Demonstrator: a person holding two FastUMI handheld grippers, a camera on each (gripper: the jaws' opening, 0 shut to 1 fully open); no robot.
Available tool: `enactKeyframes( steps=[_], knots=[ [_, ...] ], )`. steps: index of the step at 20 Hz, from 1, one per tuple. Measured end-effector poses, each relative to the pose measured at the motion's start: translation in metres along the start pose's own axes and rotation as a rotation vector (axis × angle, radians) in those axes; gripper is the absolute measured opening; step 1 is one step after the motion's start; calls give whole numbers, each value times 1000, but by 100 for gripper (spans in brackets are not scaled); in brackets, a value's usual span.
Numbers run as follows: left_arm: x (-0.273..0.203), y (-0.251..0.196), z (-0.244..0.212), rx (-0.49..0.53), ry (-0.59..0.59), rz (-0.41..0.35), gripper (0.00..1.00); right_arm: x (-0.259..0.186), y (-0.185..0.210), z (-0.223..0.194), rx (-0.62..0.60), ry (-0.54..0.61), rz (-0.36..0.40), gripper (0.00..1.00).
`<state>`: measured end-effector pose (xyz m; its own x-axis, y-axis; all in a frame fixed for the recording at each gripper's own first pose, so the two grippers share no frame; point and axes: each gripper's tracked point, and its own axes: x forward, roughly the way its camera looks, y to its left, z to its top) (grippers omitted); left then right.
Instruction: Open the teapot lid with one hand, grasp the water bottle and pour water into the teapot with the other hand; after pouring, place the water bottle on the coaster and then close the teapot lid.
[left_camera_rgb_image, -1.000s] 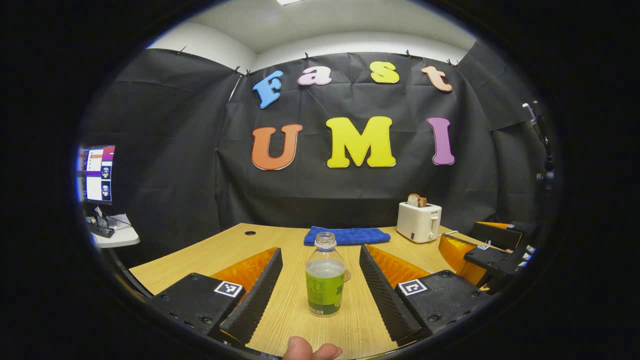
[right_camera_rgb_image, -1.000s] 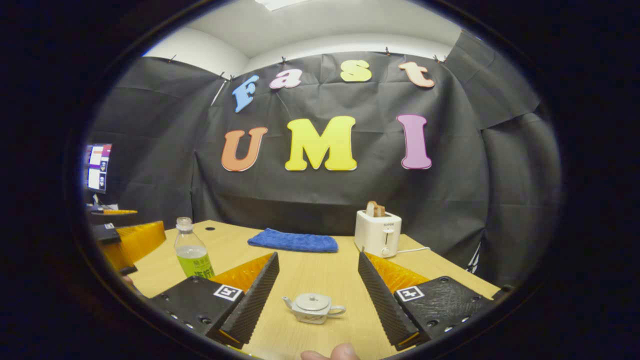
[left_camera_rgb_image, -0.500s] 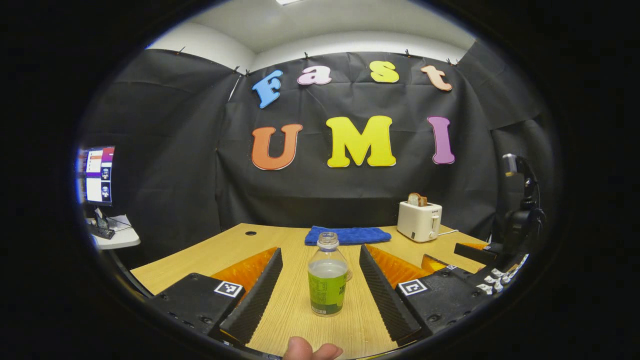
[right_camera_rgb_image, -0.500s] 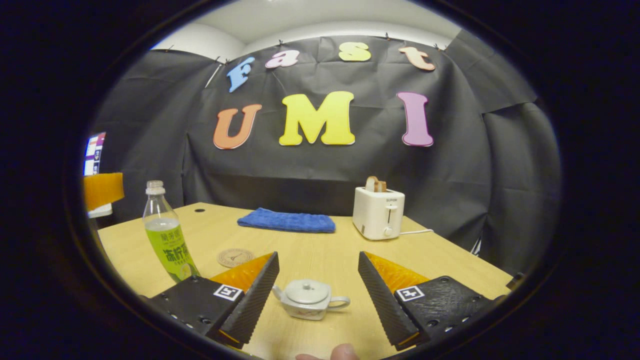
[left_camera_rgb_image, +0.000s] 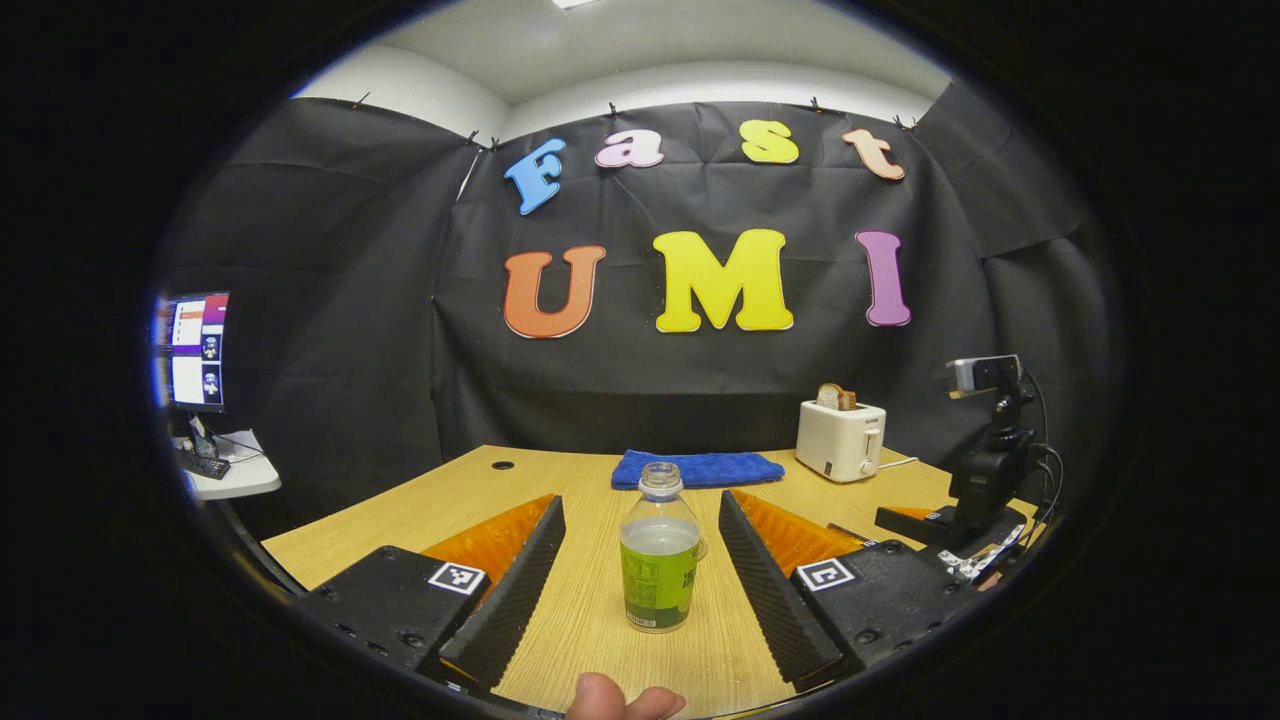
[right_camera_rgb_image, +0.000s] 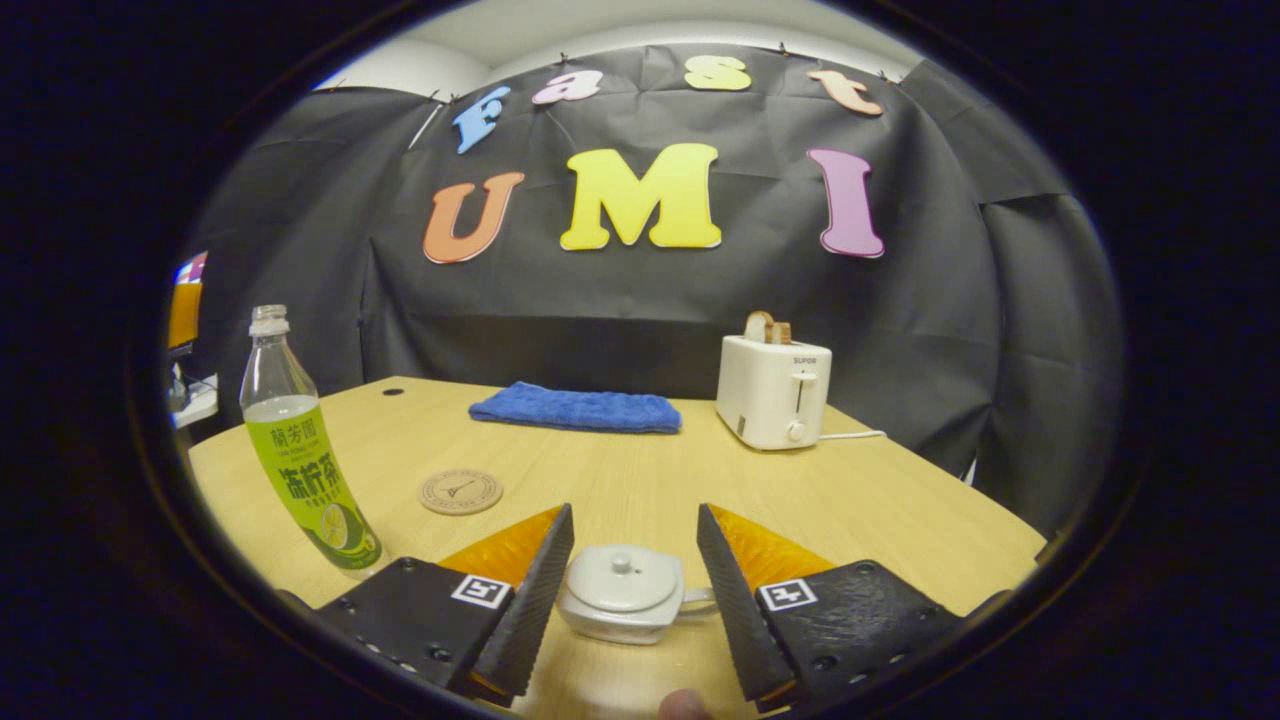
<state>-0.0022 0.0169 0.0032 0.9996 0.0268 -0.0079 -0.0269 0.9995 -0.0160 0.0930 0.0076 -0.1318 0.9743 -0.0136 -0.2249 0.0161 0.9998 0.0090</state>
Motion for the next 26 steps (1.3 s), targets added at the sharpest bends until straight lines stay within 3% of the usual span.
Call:
enactKeyframes(
  steps=[1,6,7,8,10,13,15,26],
  knots=[
    [0,0,0,1,0,-1,96,3,2,-2,-5,6,0,76],
    [3,6,-1,-2,4,5,97,9,9,-8,-9,35,13,41],
    [3,6,-2,-4,7,6,96,9,9,-9,-12,35,13,40],
    [5,7,-3,-7,9,7,97,13,2,-4,-16,30,-21,48],
    [4,7,-4,-10,13,7,97,13,3,-9,3,42,-17,6],
    [5,8,-5,-14,11,10,97,13,5,-9,-5,43,-2,8],
    [7,9,-6,-16,15,11,97,14,4,-9,-12,39,-7,1],
    [11,2,-31,-44,55,-17,97,0,0,29,14,-56,29,0]
  ],
)
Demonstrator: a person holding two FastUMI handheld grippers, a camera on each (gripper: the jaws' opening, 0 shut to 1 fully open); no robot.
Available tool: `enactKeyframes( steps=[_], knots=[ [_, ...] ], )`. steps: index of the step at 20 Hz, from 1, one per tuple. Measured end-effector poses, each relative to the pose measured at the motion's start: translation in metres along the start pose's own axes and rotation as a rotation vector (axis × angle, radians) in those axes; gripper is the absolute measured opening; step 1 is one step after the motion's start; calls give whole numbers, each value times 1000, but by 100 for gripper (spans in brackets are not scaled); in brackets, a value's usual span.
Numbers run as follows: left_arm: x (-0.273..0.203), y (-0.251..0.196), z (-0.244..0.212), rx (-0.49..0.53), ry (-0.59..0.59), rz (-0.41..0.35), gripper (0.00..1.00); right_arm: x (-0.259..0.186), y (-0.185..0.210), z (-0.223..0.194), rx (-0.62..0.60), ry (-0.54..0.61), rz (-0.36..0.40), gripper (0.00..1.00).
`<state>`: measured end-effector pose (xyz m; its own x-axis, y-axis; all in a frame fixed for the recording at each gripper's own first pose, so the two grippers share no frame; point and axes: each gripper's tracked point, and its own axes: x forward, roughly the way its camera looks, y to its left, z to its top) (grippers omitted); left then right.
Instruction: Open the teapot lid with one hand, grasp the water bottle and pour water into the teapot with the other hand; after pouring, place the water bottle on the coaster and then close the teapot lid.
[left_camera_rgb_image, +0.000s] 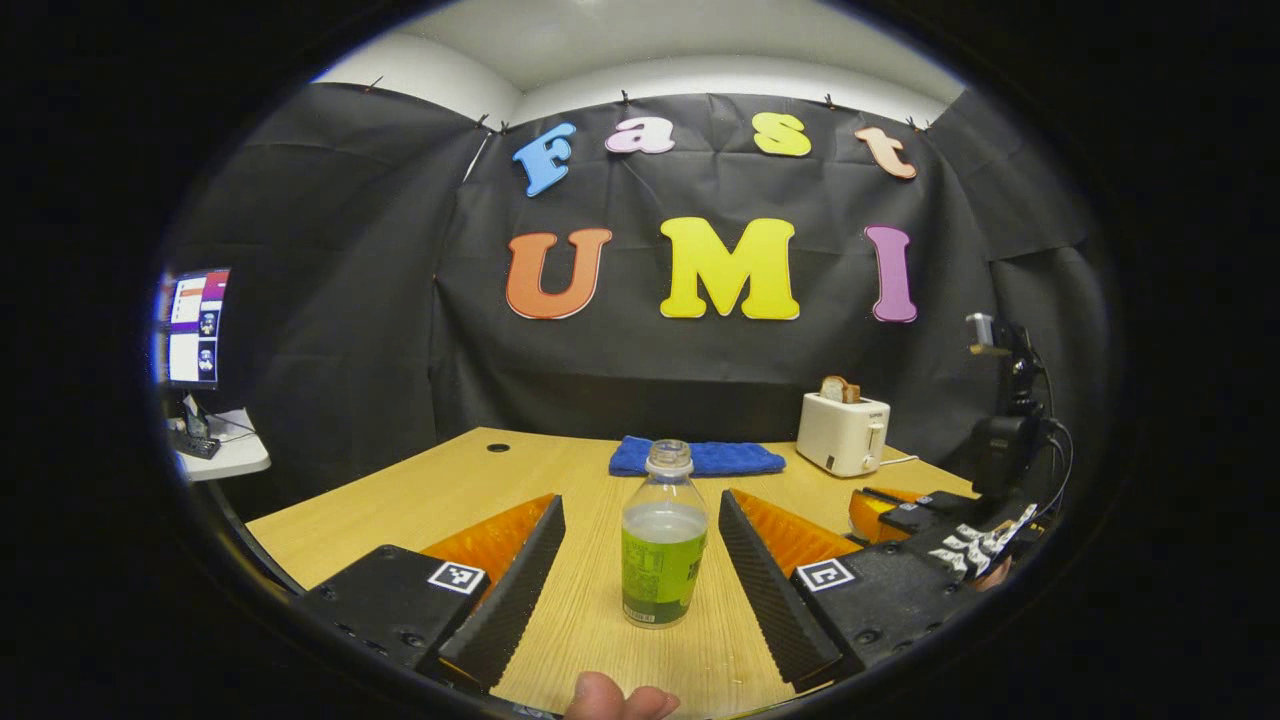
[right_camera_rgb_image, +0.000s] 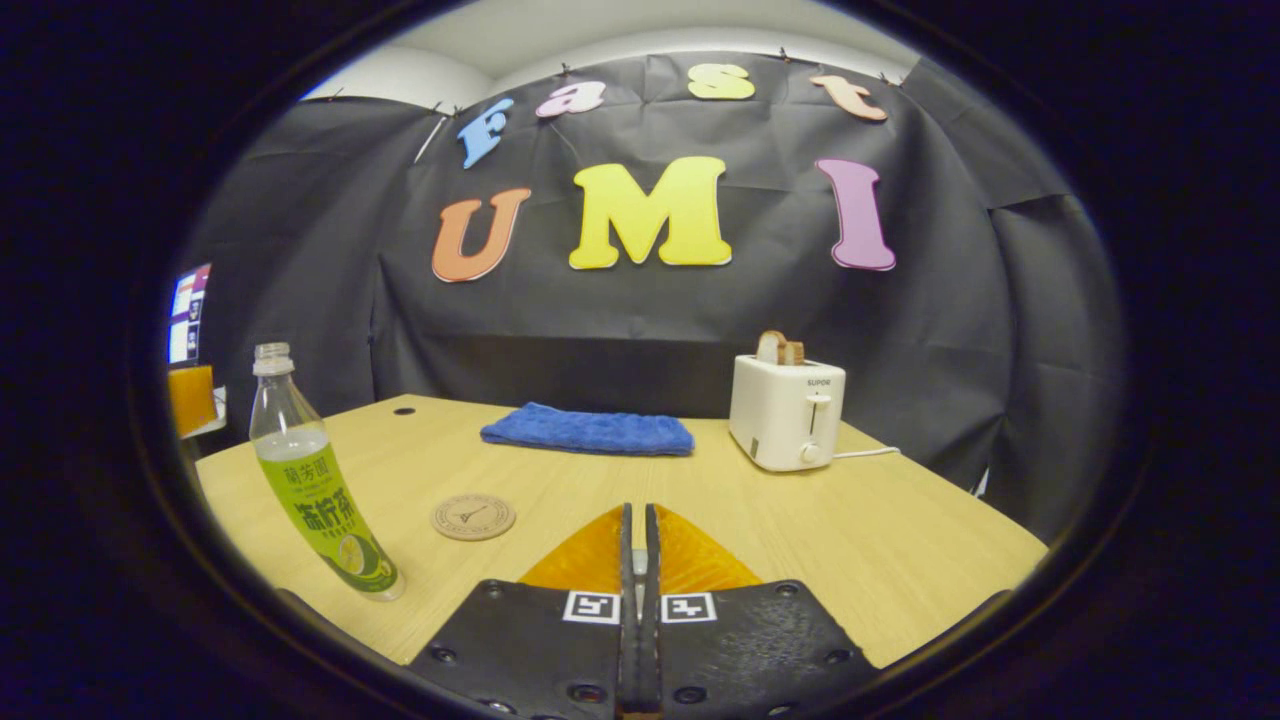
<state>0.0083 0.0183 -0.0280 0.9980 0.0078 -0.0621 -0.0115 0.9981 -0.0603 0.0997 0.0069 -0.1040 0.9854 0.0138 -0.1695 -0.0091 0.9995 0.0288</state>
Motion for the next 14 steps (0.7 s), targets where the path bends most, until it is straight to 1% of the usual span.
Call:
enactKeyframes(
  steps=[3,7,11,14],
  knots=[
    [3,-1,-26,2,57,-3,97,-8,-4,5,7,-4,9,0],
    [11,-15,-56,-39,123,-40,97,-21,-10,12,-4,-14,8,0],
    [26,-13,-78,-45,158,-25,98,-30,-16,22,-13,-34,2,0],
    [38,-13,-93,-60,188,-28,98,-33,-21,25,-24,-40,-6,0]
  ],
)
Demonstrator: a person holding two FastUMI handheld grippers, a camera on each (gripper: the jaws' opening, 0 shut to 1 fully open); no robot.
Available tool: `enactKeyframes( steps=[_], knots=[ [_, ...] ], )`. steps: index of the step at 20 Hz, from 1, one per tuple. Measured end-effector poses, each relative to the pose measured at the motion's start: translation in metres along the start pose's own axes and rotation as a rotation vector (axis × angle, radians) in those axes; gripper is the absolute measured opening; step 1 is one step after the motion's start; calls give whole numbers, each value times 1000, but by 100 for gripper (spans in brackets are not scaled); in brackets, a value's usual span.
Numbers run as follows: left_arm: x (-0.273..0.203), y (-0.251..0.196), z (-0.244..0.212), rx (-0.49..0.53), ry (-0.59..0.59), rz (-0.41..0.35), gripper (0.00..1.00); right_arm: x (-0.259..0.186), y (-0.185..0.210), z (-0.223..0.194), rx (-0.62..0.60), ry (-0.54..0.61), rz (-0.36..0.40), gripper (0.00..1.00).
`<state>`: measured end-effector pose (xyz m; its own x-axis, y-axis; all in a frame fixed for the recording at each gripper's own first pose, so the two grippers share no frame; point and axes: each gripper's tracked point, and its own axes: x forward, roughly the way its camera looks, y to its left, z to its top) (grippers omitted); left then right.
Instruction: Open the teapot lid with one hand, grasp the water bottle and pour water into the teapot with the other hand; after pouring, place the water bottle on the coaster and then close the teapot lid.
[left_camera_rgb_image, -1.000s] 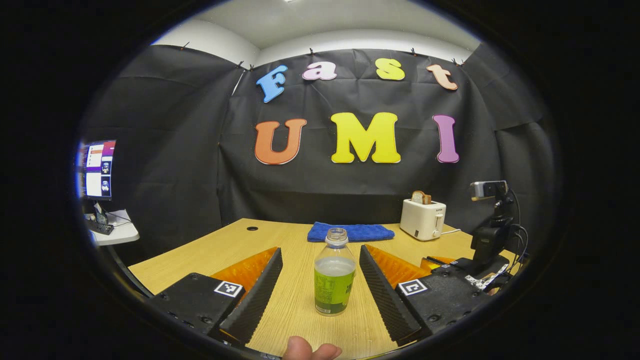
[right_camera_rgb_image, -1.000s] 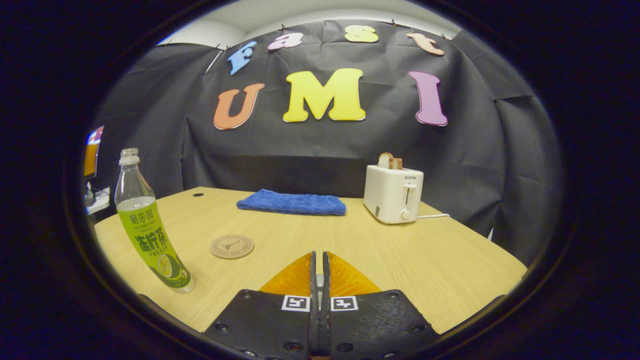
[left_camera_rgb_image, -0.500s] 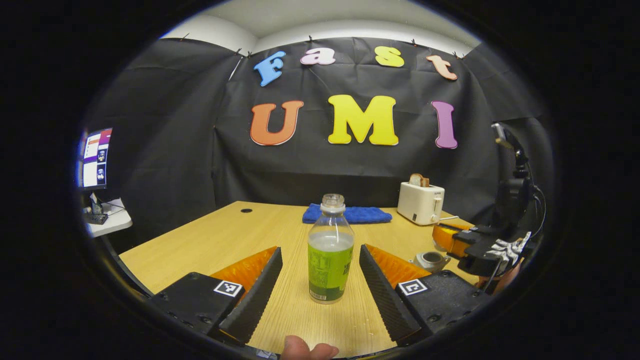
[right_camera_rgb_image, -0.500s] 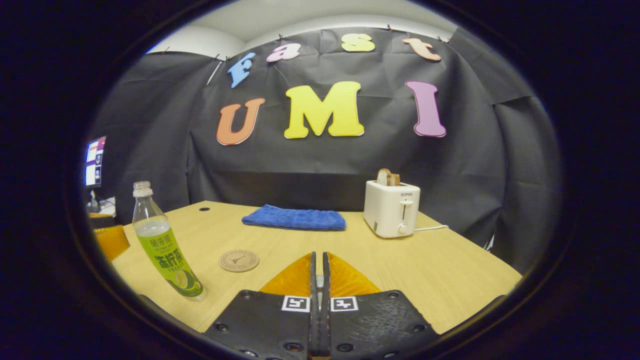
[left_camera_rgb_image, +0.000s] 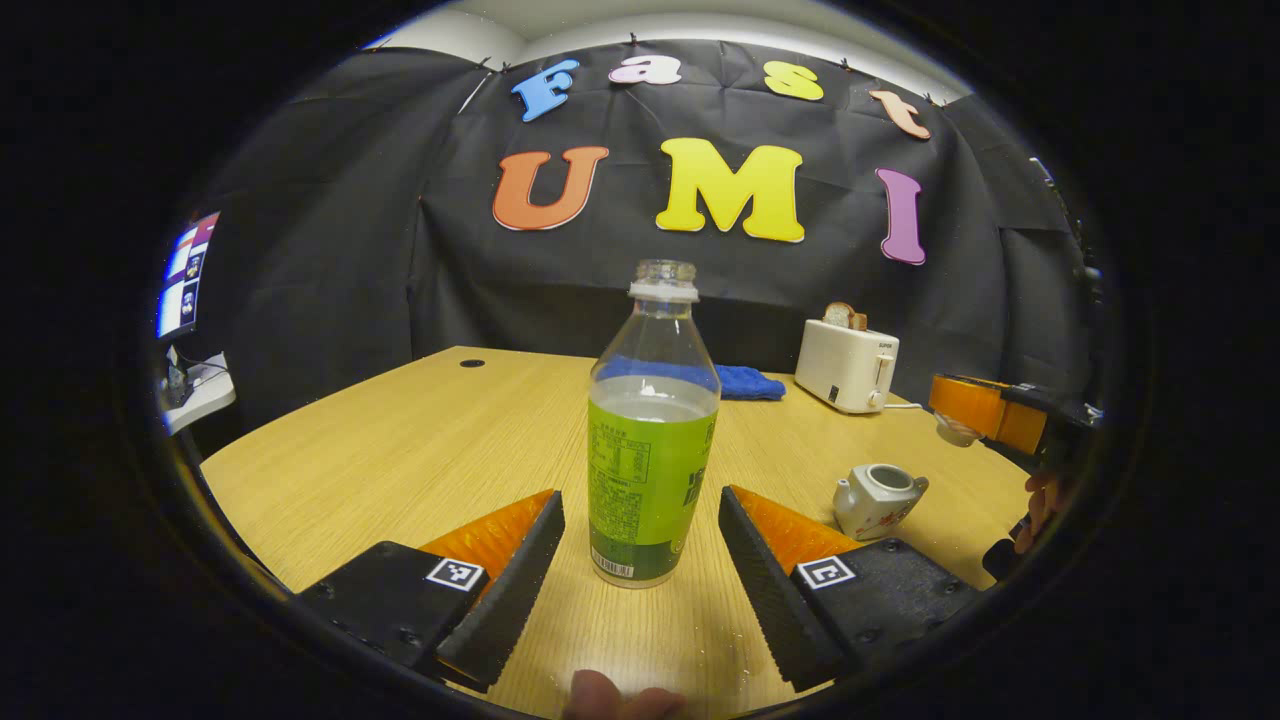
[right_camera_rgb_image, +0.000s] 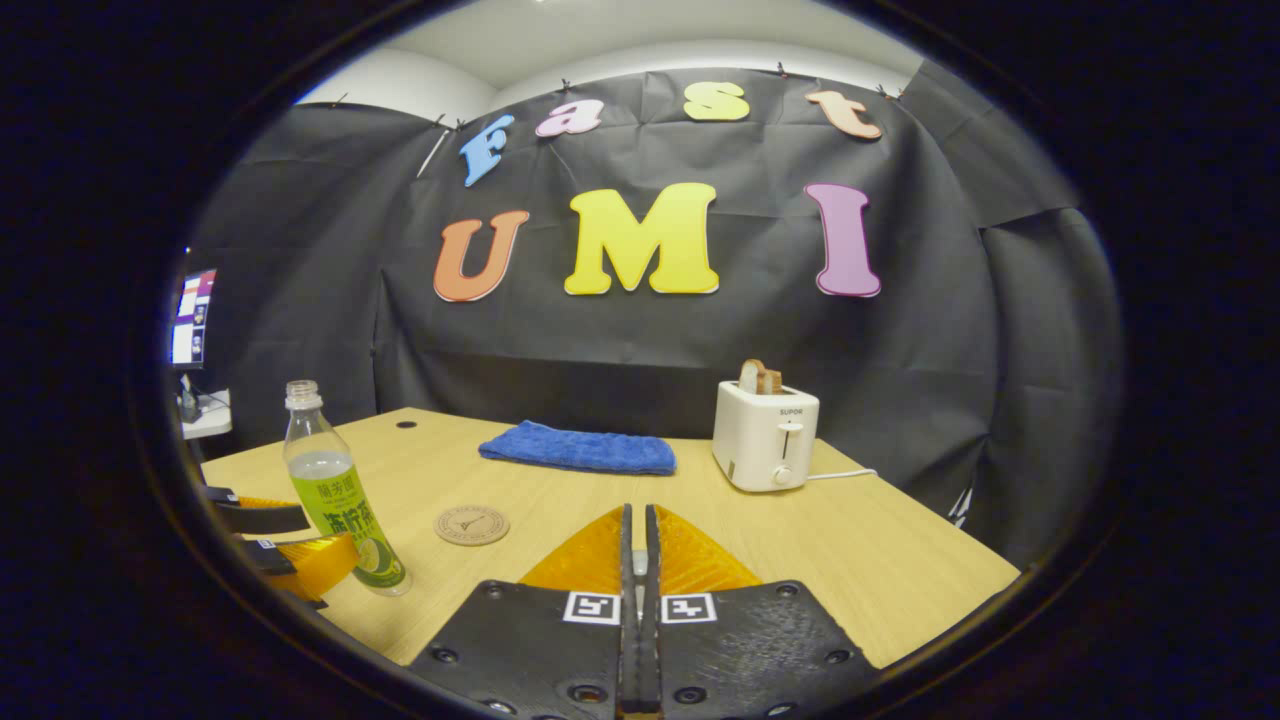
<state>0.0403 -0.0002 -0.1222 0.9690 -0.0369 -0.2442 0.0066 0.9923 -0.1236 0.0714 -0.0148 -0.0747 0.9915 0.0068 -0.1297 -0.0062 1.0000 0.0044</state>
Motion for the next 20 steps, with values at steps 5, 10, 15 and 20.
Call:
enactKeyframes(
  steps=[5,10,15,20],
  knots=[
    [11,1,-6,20,14,2,98,0,-5,-3,-5,11,-5,0],
    [17,2,-5,44,16,8,96,-3,-10,-9,-16,21,-10,0],
    [17,4,-3,79,18,20,81,-5,-14,-7,-19,13,-6,0],
    [11,23,19,252,17,92,77,-7,-20,-5,-15,15,5,0]
  ],
)
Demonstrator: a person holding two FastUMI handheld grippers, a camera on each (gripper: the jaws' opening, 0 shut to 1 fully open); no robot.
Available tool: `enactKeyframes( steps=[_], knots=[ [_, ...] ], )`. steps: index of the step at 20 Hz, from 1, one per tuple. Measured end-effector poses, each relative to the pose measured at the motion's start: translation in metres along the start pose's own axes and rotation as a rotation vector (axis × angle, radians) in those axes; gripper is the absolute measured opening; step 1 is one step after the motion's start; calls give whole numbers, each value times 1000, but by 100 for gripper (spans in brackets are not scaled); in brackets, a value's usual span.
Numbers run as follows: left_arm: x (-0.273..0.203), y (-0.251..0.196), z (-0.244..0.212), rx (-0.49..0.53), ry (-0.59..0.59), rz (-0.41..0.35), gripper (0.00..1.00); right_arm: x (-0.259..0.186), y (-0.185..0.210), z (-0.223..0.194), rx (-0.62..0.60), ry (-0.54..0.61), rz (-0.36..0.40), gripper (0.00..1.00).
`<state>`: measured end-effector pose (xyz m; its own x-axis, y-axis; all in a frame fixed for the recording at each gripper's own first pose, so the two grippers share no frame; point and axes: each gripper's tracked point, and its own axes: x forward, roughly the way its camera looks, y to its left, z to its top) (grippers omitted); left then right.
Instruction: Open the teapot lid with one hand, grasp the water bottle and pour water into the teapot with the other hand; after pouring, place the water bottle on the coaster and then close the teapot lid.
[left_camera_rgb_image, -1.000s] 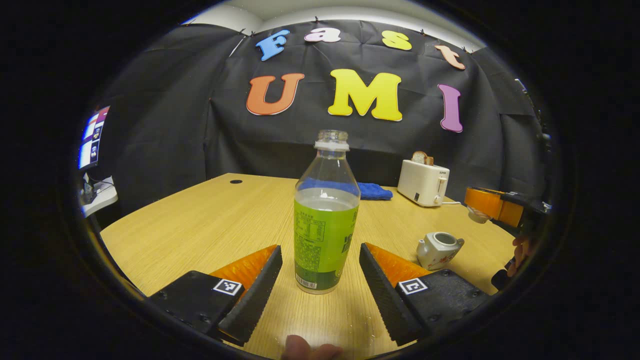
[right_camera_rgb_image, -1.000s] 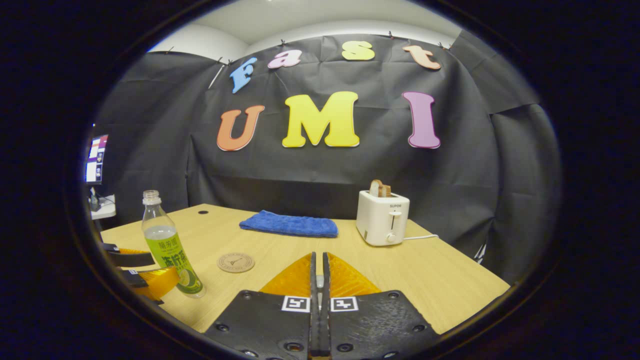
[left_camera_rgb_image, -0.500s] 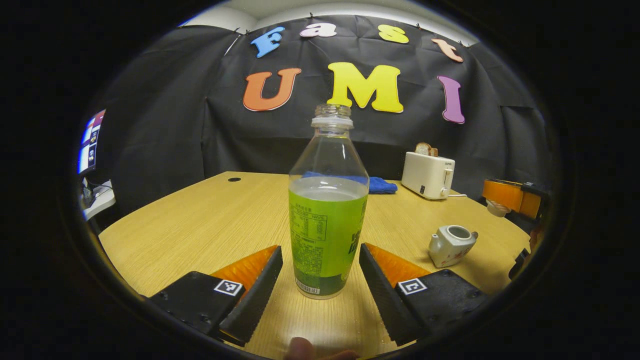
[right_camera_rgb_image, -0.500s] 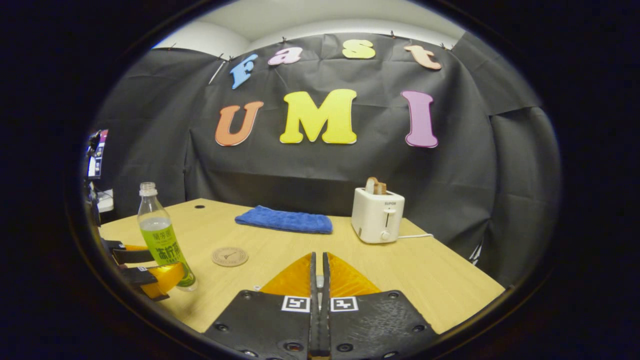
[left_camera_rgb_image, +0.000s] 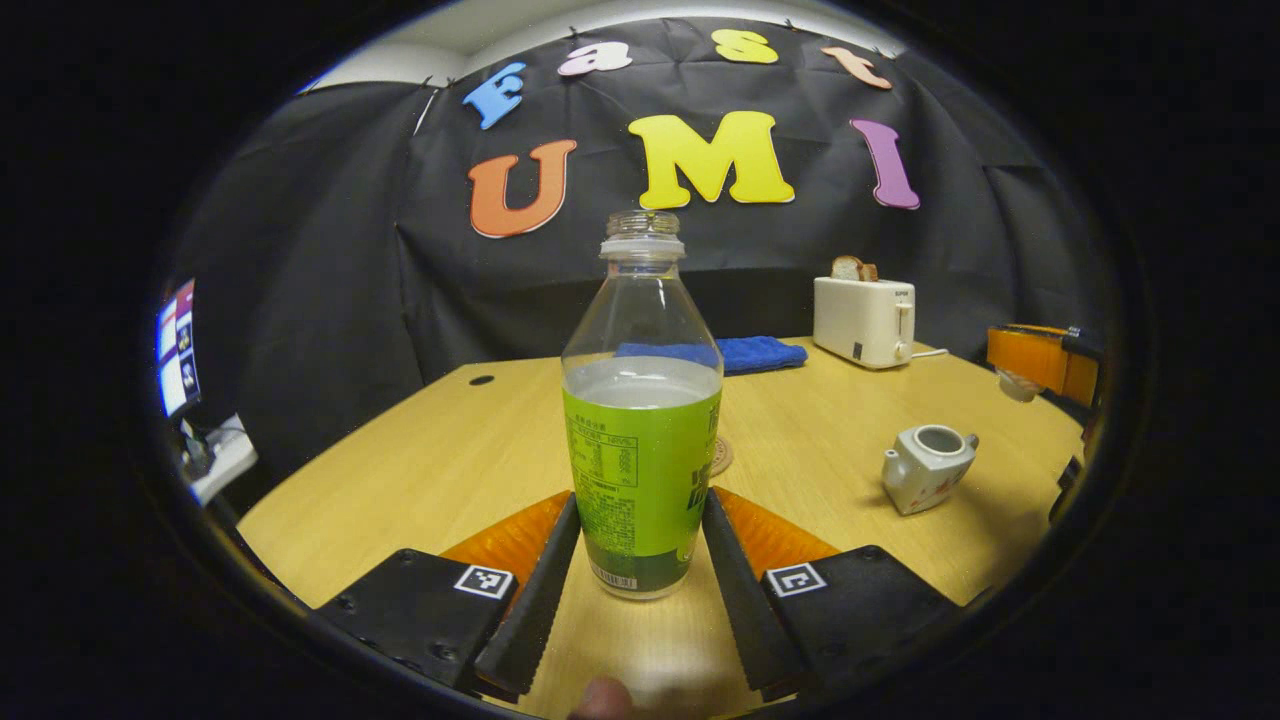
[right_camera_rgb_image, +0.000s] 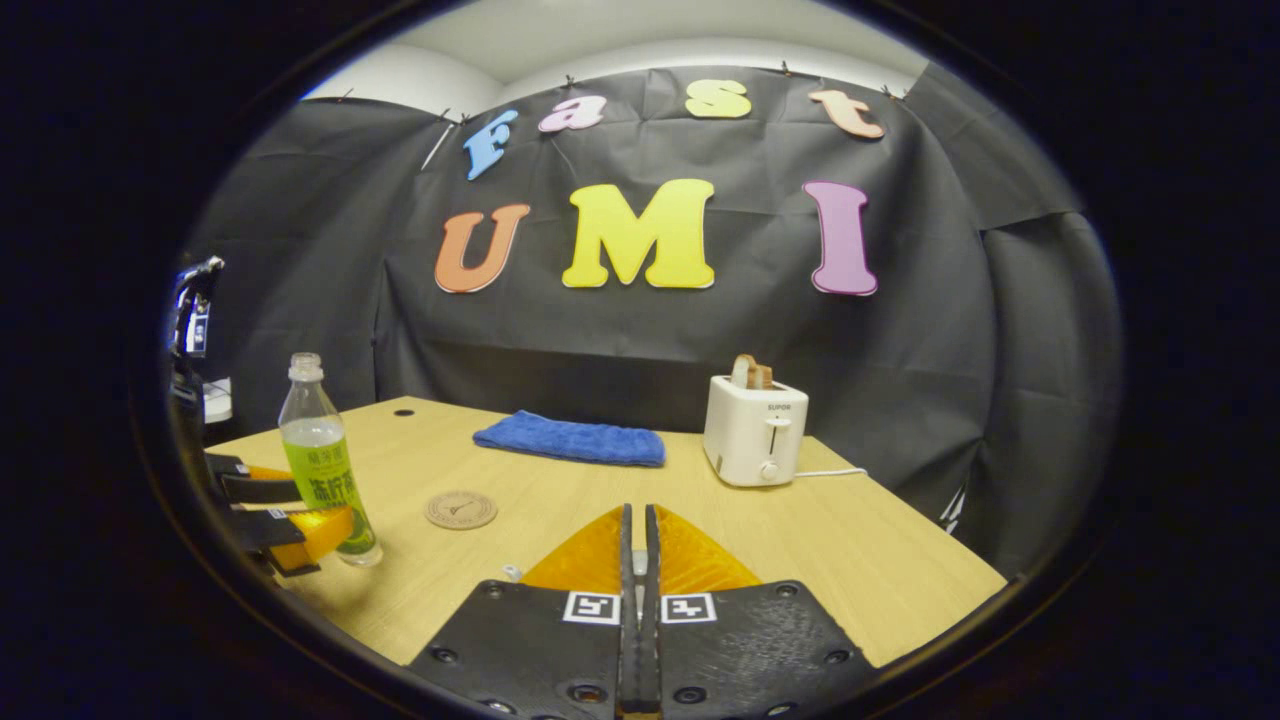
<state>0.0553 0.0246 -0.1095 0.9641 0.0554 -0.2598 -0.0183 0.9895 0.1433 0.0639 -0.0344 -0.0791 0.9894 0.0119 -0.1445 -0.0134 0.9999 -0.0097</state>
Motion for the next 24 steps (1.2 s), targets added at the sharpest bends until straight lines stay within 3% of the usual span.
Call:
enactKeyframes(
  steps=[4,8,16,24],
  knots=[
    [-7,18,19,171,-18,66,75,0,-13,-1,27,5,2,0],
    [-12,27,32,410,-11,120,74,0,-27,-5,14,12,4,1],
    [-7,11,31,833,88,68,74,-3,-57,-11,29,20,-5,0],
    [10,-18,26,1149,122,17,74,-3,-82,-25,27,46,-19,0]
  ],
)
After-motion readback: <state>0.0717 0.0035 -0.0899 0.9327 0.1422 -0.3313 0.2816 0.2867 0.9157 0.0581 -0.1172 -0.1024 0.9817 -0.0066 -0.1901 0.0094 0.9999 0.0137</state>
